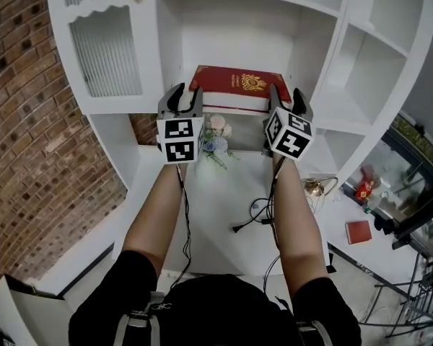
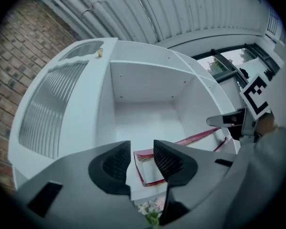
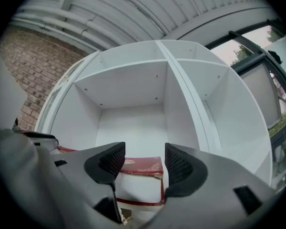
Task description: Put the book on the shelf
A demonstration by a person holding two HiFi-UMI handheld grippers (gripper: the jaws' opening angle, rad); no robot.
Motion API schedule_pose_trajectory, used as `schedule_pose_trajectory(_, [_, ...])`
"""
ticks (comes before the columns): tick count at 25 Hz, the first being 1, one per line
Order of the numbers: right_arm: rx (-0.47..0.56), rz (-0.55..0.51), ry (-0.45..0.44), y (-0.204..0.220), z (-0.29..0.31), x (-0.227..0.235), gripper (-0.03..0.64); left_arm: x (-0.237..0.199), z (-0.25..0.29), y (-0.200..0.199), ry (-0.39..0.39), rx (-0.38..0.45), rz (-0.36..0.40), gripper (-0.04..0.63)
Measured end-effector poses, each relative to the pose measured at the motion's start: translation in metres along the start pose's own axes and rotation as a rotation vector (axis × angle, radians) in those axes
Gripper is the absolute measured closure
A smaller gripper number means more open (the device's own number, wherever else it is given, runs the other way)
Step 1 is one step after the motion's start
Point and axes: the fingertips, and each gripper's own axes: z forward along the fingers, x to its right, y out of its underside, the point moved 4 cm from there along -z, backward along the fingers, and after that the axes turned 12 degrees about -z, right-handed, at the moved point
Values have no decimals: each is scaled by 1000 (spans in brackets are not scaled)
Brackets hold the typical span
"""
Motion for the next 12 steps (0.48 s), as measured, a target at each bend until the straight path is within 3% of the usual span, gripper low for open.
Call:
schedule_pose_trajectory(4, [59, -52, -25, -12, -35, -6, 380, 7, -26, -5, -4, -15, 39, 442])
schedule_pose_trajectory(8, [90, -73, -40, -5, -75, -18, 487, 8, -59, 10, -20, -33, -4, 466])
schedule_pose_trajectory(10, [90, -90, -44, 7, -95, -25, 540, 10, -76, 25, -28, -58, -10, 556])
schedule_pose_trajectory(12, [70, -106, -47, 25, -114, -31, 604, 15, -91, 41, -33, -91, -8, 580])
